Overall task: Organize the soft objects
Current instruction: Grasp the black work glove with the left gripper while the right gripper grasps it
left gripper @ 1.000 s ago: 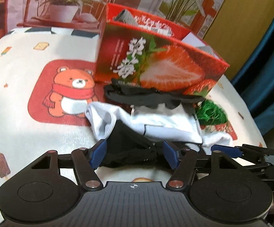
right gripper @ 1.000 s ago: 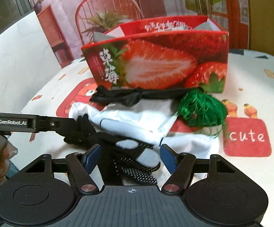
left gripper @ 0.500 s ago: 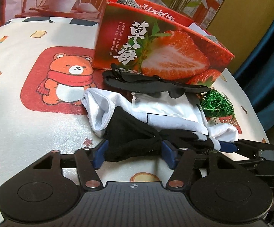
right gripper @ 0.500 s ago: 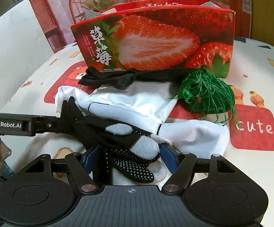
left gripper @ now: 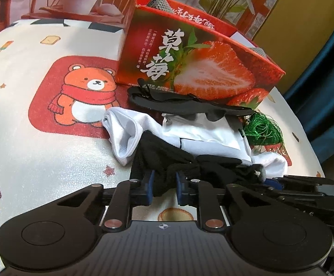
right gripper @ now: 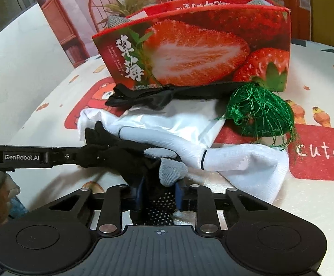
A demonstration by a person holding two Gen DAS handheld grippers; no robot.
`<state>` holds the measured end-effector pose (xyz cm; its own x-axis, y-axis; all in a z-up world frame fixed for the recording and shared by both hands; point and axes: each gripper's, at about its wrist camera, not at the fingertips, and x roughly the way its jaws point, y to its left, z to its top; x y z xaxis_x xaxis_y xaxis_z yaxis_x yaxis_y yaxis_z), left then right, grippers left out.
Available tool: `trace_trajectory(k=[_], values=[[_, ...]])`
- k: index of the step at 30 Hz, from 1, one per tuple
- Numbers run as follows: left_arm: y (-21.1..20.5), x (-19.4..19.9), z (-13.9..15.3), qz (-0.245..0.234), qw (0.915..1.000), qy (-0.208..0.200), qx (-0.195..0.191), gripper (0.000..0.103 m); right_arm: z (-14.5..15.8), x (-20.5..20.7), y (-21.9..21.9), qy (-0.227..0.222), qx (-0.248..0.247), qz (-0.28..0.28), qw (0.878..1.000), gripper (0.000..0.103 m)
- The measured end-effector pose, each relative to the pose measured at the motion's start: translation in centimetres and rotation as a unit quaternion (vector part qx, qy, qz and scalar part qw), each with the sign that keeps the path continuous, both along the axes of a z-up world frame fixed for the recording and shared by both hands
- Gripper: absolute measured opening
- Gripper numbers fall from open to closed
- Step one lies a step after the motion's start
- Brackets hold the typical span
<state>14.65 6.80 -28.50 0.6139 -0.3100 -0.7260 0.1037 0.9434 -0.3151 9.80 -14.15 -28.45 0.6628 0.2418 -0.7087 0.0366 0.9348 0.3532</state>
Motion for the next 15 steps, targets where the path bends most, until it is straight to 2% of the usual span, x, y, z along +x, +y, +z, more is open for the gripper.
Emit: trace_trajectory(k=[6, 10, 15], values=[[-0.7, -0.8, 1.4, -0.015, 0.9994, -0.025, 0.016, 0.015, 1.1, -0.7, -0.4, -0.028, 0.007, -0.012, 1.0, 0.01], [-0.7, -1.3, 2.0, -0.015, 0.9989, -0.042, 0.017, 0.015, 1.9, -0.9, -0.7, -0.049, 0.006, -0.019, 0.999, 0.01], [-0.7, -1.5, 2.1, -0.014, 0.9989, -0.042, 0.016, 0.015, 2.2, -1.1, -0.7, -0.059, 0.003, -0.017, 0.998, 0.009]])
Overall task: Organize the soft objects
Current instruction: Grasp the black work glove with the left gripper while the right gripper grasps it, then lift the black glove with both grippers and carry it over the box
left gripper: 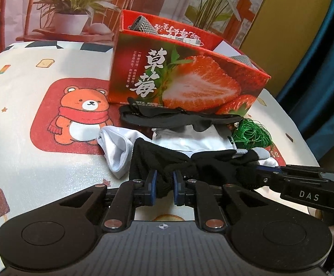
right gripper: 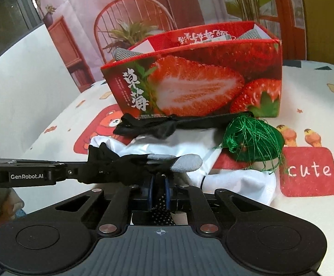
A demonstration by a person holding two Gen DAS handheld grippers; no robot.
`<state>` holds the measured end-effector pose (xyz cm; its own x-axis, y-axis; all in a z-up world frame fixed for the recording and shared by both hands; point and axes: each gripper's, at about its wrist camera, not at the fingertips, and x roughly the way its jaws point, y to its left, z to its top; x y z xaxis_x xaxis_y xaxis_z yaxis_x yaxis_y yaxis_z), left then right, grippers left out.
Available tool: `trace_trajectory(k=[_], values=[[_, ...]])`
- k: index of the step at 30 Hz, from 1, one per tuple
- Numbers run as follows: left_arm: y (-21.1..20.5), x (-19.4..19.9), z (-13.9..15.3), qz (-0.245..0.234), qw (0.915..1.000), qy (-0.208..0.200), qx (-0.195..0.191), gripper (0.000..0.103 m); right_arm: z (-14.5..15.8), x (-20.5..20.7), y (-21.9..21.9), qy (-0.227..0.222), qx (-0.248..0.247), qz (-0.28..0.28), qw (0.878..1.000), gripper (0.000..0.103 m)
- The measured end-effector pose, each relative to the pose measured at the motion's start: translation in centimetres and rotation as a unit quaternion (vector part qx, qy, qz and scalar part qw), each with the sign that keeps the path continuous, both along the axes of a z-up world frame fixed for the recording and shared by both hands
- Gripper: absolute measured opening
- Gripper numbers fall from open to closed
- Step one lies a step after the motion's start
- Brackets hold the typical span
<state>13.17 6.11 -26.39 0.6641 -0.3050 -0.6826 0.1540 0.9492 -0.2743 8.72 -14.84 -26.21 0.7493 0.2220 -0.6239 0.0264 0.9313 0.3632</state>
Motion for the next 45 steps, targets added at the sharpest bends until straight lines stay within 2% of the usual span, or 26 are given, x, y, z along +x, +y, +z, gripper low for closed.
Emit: trace_trajectory(k=[13, 21, 26, 30, 34, 38, 45], values=[[-0.2, -0.2, 2.7, -0.009, 0.9985, -0.053, 0.01, 0.015, 1.6, 0.2, -0.4, -0.033, -0.004, -0.006, 0.999, 0.009], [-0.6, 1.6, 7.6, -0.015, 0.9937, -0.111, 0.013, 0.015, 5.4, 2.2, -2.7, -0.073, 0.03, -0.028, 0.997, 0.009], [-1.5, 4.1, 11.0, -0.02, 0.9888, -0.147, 0.022, 0.015, 8.2, 4.4, -4.6, -0.099, 0.04, -0.039, 0.994, 0.009], [-2.6, 6.2, 12.7, -0.024, 0.9858, -0.163, 0.031, 0.015, 9.9, 6.7, -6.7, -0.103, 0.066, -0.048, 0.991, 0.009], [-3.2, 9.1, 13.6, -0.028, 0.9857, -0.163, 0.033, 0.015, 11.3, 9.2, -8.2, -0.104, 0.046, -0.046, 0.992, 0.009], [-3.4, 12.6, 13.3, -0.023, 0.9888, -0.144, 0.032, 0.015, 11.8, 12.3, -9.4, -0.097, 0.029, -0.048, 0.994, 0.009], [-3.3, 18.7, 11.7, -0.013, 0.9936, -0.108, 0.032, 0.015, 10.5, 18.4, -10.7, -0.066, -0.011, -0.046, 0.997, 0.009]])
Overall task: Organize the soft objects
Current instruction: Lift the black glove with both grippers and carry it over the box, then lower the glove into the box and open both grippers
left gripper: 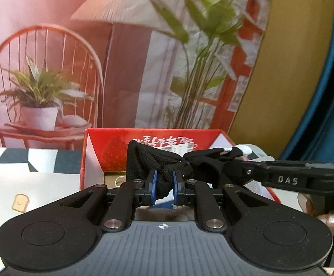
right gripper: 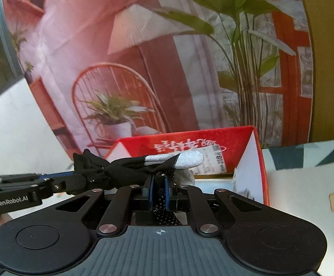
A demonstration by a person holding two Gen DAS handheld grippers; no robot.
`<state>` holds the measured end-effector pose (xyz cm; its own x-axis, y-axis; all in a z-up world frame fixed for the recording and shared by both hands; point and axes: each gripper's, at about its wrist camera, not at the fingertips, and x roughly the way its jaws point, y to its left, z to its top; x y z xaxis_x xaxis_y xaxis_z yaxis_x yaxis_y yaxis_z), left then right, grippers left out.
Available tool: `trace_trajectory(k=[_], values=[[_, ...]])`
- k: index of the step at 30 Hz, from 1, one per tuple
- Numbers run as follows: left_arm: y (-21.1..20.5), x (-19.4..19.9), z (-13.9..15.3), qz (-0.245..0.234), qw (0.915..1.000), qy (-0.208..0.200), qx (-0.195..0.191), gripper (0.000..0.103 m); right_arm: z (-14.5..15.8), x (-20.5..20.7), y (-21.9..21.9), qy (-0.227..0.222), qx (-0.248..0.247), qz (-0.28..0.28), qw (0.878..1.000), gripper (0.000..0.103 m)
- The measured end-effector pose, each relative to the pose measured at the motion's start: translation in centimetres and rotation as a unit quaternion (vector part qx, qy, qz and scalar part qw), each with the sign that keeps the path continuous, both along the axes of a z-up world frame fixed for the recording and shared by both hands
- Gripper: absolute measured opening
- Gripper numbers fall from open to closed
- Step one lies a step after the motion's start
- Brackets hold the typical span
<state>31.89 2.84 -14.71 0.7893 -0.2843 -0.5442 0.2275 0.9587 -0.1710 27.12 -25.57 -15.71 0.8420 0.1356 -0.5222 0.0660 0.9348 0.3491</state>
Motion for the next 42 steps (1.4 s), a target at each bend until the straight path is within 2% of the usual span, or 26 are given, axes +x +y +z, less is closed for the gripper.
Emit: trace_trajectory(k=[7, 13, 15, 16, 18, 20, 24, 26, 29, 31, 35, 42], values=[[0.3, 4.1, -2.5, 0.011, 0.9992, 0.037, -0.001, 0.015, -2.5, 5.2, -0.5, 0.043, -0.032, 0.004, 0.999, 0.009], [0.2, 5.1, -3.7, 0.003, 0.9986, 0.051, 0.009, 0.016, -4.0, 6.5, -0.6, 0.073, -0.041, 0.004, 0.996, 0.009], [0.1, 5.1, -3.7, -0.001, 0.9988, 0.047, 0.012, 0.02, -4.3, 6.7, -0.5, 0.081, -0.046, -0.001, 0.996, 0.01], [0.0, 5.1, -3.7, -0.003, 0.999, 0.043, 0.014, 0.026, -4.3, 6.6, -0.4, 0.082, -0.049, -0.005, 0.995, 0.011], [0.0, 4.8, -3.4, -0.009, 0.9993, 0.032, 0.017, 0.035, -4.2, 6.5, -0.4, 0.078, -0.059, -0.019, 0.995, 0.018], [0.0, 4.4, -3.0, -0.008, 0.9995, 0.024, 0.021, 0.044, -3.9, 6.0, -0.4, 0.071, -0.063, -0.028, 0.995, 0.023], [0.5, 3.4, -2.0, 0.001, 0.9996, 0.013, 0.025, 0.046, -3.0, 4.9, -0.6, 0.055, -0.064, -0.039, 0.996, 0.026], [0.7, 2.5, -1.4, 0.004, 0.9996, 0.005, 0.028, 0.053, -2.4, 4.0, -0.6, 0.044, -0.06, -0.042, 0.996, 0.028], [1.0, 0.6, -0.6, 0.007, 0.9994, -0.009, 0.033, 0.058, -1.7, 2.2, -0.3, 0.026, -0.063, -0.042, 0.997, 0.036], [1.2, -1.2, -0.2, 0.007, 0.9992, -0.017, 0.035, 0.058, -1.3, 0.7, 0.1, 0.012, -0.064, -0.039, 0.997, 0.04], [1.7, -4.4, 0.1, 0.01, 0.9993, -0.022, 0.027, 0.058, -0.7, -2.5, 1.2, -0.015, -0.074, -0.034, 0.997, 0.04], [2.7, -9.9, -1.8, 0.022, 0.9995, -0.01, 0.018, 0.058, -0.8, -8.3, 3.0, -0.045, -0.063, -0.039, 0.996, 0.04]])
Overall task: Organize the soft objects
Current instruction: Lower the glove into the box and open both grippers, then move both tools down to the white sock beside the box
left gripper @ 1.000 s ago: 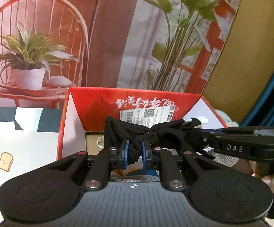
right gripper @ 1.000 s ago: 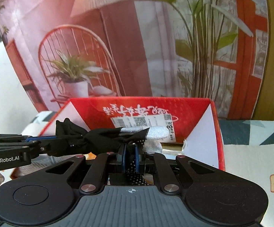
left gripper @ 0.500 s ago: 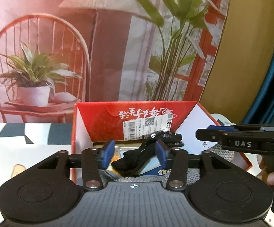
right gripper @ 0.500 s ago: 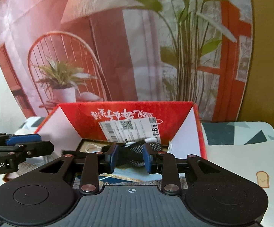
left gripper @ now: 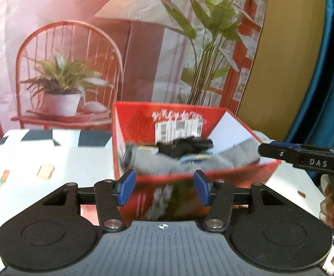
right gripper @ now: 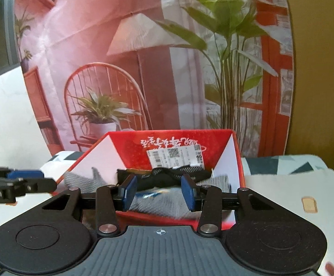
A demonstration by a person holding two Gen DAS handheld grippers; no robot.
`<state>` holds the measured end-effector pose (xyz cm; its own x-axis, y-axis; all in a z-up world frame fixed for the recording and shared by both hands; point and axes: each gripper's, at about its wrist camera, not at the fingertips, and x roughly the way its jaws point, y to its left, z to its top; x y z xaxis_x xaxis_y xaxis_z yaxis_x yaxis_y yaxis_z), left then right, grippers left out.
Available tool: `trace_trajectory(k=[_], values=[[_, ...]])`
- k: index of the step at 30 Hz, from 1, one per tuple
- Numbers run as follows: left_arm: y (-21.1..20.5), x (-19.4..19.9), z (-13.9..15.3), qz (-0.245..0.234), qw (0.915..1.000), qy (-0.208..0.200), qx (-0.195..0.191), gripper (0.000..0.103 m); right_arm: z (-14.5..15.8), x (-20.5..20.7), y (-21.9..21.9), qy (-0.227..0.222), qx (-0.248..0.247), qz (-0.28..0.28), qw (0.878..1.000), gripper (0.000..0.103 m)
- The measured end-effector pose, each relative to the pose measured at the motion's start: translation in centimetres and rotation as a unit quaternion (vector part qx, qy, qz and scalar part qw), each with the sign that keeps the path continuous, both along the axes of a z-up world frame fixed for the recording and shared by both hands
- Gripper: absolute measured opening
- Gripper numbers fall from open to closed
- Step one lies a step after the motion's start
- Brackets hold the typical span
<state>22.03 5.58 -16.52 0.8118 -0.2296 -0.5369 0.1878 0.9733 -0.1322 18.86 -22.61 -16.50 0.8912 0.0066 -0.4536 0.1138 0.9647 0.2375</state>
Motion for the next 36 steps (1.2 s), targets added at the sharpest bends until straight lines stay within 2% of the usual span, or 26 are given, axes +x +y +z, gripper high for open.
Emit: trace_trajectory(k=[6, 12, 20, 24, 29, 36], values=[[1.4, -2.7, -3.1, 0.017, 0.9993, 0.031, -0.014, 0.058, -2.5, -4.1, 0.9, 0.01, 0.019, -0.011, 1.0, 0.04], [2.7, -2.5, -7.5, 0.043, 0.9944, 0.093, -0.026, 0.058, -5.4, -6.9, 1.9, 0.051, 0.029, -0.018, 0.998, 0.04], [3.1, -2.0, -11.0, 0.05, 0.9888, 0.135, -0.038, 0.058, -8.7, -10.3, 1.9, 0.098, 0.061, -0.04, 0.993, 0.039], [2.8, -2.0, -11.6, 0.056, 0.9888, 0.135, -0.032, 0.052, -9.8, -11.4, 2.0, 0.12, 0.073, -0.042, 0.989, 0.039], [2.6, -2.5, -11.6, 0.054, 0.9888, 0.137, -0.027, 0.037, -10.4, -11.6, 1.9, 0.131, 0.082, -0.052, 0.987, 0.039], [2.2, -3.3, -11.6, 0.053, 0.9884, 0.14, -0.023, 0.031, -11.3, -12.3, 1.4, 0.14, 0.103, -0.072, 0.982, 0.04]])
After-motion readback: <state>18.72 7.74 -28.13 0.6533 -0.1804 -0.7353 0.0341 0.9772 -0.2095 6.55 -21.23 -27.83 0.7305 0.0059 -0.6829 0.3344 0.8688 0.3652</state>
